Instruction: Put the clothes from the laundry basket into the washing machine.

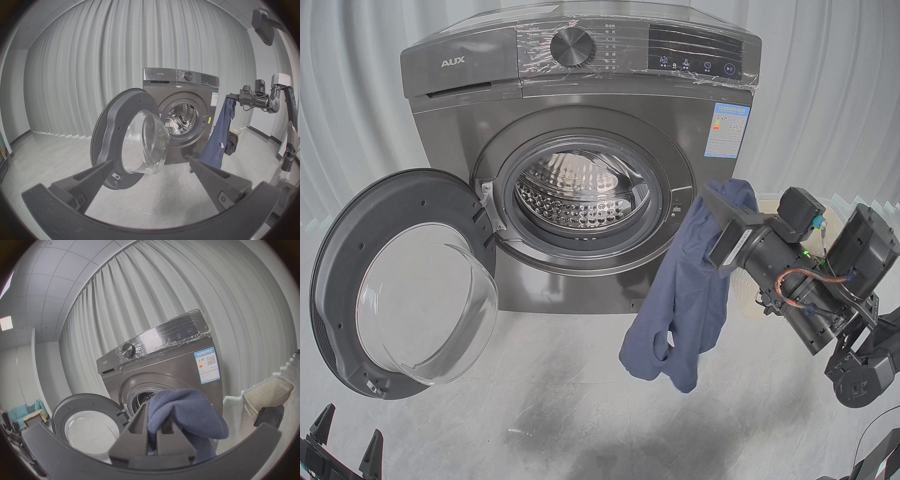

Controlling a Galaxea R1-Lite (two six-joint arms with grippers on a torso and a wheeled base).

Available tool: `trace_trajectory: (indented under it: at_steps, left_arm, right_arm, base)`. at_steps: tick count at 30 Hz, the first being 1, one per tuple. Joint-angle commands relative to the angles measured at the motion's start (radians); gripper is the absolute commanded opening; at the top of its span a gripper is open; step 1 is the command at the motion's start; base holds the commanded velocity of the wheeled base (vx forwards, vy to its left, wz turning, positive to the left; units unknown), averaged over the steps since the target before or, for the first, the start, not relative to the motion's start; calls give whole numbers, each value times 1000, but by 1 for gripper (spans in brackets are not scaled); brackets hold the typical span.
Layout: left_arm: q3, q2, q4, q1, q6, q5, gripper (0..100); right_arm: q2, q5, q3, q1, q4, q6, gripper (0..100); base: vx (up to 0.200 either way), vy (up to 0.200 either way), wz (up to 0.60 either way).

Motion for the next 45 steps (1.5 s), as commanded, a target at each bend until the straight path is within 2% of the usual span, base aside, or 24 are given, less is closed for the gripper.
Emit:
trace_trajectory:
  at_steps: [1, 4, 9, 12, 13, 14, 16, 17, 20, 24, 26, 32, 38, 39, 40, 41, 45]
  left_arm:
    - [16, -18, 0, 2, -2, 2, 100]
    - [16, -18, 0, 2, -1, 0, 100]
    - [2, -18, -26, 2, -13, -4, 100]
    - [-146, 33, -67, 11, -20, -30, 100]
    - [-182, 69, -67, 5, -14, -55, 100]
    - [-202, 118, -66, 6, 1, -109, 100]
    - [-202, 186, -67, 5, 23, -184, 100]
    - [-194, 258, -67, 6, 33, -251, 100]
    - [-185, 375, -78, -2, 52, -357, 100]
    - [-191, 559, -121, -11, 119, -464, 100]
    - [-200, 646, -181, -28, 128, -471, 100]
    - [-225, 884, -377, -146, 116, -446, 100]
    - [-274, 1162, -624, -377, 32, -280, 100]
    - [-281, 1186, -639, -397, 26, -262, 100]
    - [-283, 1191, -641, -400, 24, -259, 100]
    - [-304, 1254, -665, -434, 10, -231, 100]
    - [-332, 1339, -696, -453, -2, -225, 100]
  right_arm:
    - [66, -34, -82, 26, 2, 38, 0]
    - [93, -46, -138, 25, 2, 49, 0]
    - [115, -48, -150, 28, 2, 52, 0]
    - [112, -54, -154, 34, 2, 56, 0]
    - [112, -57, -164, 34, 2, 59, 0]
    - [113, -57, -179, 35, 2, 66, 0]
    - [113, -57, -191, 37, 2, 67, 0]
    - [113, -56, -194, 38, 2, 67, 0]
    - [112, -43, -193, 46, -3, 69, 0]
    - [107, -26, -204, 87, -3, 89, 0]
    - [110, -26, -211, 86, -6, 87, 0]
    - [118, -25, -234, 84, -6, 89, 0]
    - [130, -28, -270, 77, -10, 89, 0]
    - [130, -28, -271, 77, -9, 89, 0]
    - [130, -28, -271, 77, -9, 89, 0]
    - [130, -29, -276, 75, -12, 89, 0]
    - [128, -31, -286, 75, -12, 90, 0]
  base:
    - [0, 0, 0]
    - [0, 0, 0]
    - [0, 0, 0]
    - [0, 0, 0]
    - [0, 0, 0]
    - [0, 0, 0]
    - [0, 0, 0]
    - [0, 0, 0]
    - [0, 0, 0]
    - [0, 0, 0]
    - [0, 0, 0]
    - [0, 0, 0]
    - [0, 0, 0]
    - [0, 0, 0]
    - [0, 0, 0]
    - [0, 0, 0]
    - [0, 0, 0]
